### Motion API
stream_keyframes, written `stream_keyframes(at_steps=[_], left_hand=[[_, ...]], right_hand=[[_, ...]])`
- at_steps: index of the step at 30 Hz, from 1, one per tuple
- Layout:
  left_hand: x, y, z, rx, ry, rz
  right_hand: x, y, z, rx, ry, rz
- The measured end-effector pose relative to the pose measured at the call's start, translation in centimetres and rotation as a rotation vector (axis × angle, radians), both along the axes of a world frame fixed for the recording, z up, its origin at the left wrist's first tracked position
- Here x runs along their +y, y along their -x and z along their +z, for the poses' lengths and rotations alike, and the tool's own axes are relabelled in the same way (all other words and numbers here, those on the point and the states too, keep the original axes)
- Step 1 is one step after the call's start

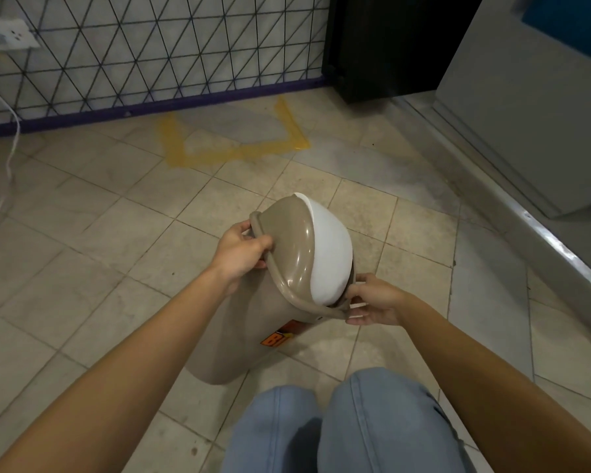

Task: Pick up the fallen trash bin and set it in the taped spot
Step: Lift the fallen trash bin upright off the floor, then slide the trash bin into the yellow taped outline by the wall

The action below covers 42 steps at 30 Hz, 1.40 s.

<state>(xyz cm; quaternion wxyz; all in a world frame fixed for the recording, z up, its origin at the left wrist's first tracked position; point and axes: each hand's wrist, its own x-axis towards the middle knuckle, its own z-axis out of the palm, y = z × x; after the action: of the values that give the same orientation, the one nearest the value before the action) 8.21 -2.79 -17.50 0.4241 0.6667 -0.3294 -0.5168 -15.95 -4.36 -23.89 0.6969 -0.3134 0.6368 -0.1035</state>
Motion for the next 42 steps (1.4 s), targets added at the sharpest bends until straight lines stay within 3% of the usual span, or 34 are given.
stream_keyframes(at_steps=[10,18,27,36,42], left_hand=[[1.2,-2.1,0.7,-0.034,-0.006,0.036],[2.3,-2.6,-1.1,-0.028,-0.001,0.024],[3.2,-3.0,-2.4,-0.035,0.019,0.056],[3.3,-3.6,-3.2,-0.228,-0.020,0.071],[4.2,-2.5,-2.8,-0.475,0.090,0.127]], right_hand=[[-0.8,0.1,4.8,0.092,0.051,0.022],[-1.0,-0.4,6.5,0.235,0.285,0.118],[-0.2,-1.2,5.4,0.237,0.408,0.131],[0.1,-2.7,5.9,0.288,0.507,0.186],[1.2,-2.2,5.8,0.452,0.716,0.448]])
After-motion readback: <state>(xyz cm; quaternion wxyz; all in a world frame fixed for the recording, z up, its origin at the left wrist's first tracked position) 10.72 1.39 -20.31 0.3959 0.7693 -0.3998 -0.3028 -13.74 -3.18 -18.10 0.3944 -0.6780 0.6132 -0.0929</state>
